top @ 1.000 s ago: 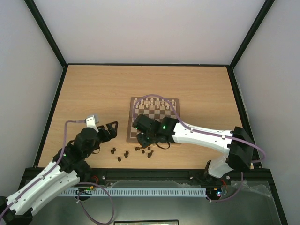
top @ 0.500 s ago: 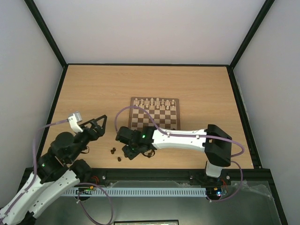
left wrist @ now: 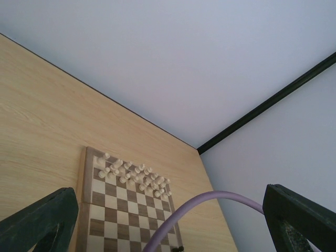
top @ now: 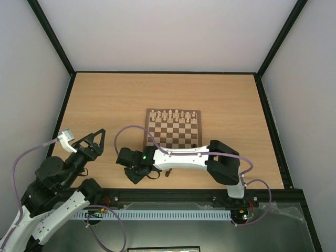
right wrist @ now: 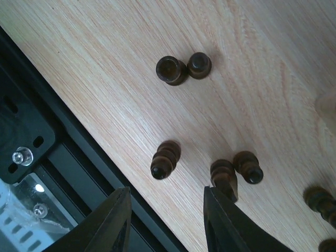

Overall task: Set up the chess pieces on the board
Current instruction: Pick up the chess piece at the center of the board.

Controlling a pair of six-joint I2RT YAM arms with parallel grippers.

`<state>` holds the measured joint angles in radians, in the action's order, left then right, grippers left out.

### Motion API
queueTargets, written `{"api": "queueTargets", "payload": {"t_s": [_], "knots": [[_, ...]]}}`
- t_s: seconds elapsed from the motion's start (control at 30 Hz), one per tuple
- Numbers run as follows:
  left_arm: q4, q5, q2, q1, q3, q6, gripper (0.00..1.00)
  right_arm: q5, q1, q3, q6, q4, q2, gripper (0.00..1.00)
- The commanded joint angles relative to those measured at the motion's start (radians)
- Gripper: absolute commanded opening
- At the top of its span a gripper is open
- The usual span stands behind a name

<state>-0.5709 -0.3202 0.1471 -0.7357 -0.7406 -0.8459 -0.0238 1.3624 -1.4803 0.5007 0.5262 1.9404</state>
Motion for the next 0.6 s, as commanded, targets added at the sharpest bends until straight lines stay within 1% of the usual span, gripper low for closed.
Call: {"api": "queueTargets", "payload": {"t_s": [0.0, 0.33, 0.57], "knots": [[-0.049, -0.019, -0.023, -0.002, -0.040, 0.007, 0.99, 0.007, 0.012, -0.052, -0.014, 0.055, 0.048, 0.38], [-0.073, -0.025, -0.032, -0.002, -0.066, 0.010, 0.99, -0.016, 0.012, -0.110, -0.025, 0.087, 0.140, 0.37], [-0.079, -0.029, -0.035, -0.002, -0.068, 0.010, 0.99, -0.005, 0.012, -0.130, -0.030, 0.083, 0.176, 0.32]]}}
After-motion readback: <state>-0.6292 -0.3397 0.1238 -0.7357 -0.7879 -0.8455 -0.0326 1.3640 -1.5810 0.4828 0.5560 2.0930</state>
